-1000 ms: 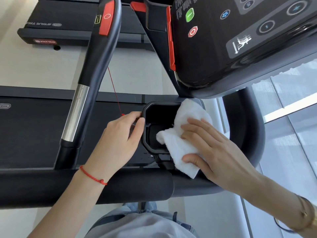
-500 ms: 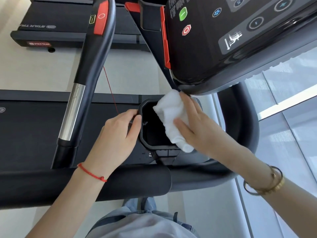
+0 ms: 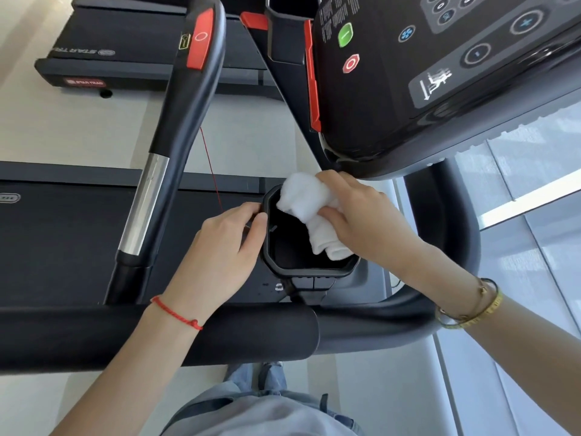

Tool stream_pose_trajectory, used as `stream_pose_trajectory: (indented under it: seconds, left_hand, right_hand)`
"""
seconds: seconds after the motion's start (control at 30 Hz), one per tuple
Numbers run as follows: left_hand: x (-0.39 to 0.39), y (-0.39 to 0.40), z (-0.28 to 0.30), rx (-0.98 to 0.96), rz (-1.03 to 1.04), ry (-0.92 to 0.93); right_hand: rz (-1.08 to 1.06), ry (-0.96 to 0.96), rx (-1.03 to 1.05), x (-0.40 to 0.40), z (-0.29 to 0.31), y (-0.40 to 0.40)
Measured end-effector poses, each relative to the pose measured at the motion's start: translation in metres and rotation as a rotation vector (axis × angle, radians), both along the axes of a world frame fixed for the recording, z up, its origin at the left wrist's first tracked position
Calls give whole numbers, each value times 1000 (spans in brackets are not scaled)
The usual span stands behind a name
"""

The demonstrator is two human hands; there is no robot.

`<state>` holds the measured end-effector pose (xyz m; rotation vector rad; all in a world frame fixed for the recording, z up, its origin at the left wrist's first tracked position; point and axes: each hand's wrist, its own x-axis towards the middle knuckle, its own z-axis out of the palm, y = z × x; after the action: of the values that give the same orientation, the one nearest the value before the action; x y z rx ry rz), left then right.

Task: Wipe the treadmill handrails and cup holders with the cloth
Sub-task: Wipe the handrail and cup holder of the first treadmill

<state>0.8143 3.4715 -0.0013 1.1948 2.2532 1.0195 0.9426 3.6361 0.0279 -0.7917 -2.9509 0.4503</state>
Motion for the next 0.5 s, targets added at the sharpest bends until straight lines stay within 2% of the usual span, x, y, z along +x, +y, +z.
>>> stream_pose_trajectory:
  seconds: [0.27,0.5]
  left_hand:
    - [-1,2,-1,-1,-4,5]
    - [-2,3,-2,0,-9,-1]
  right_hand:
    - [96,-104,219,-30,-1,5]
    - [143,-37,84,-29,-2,5]
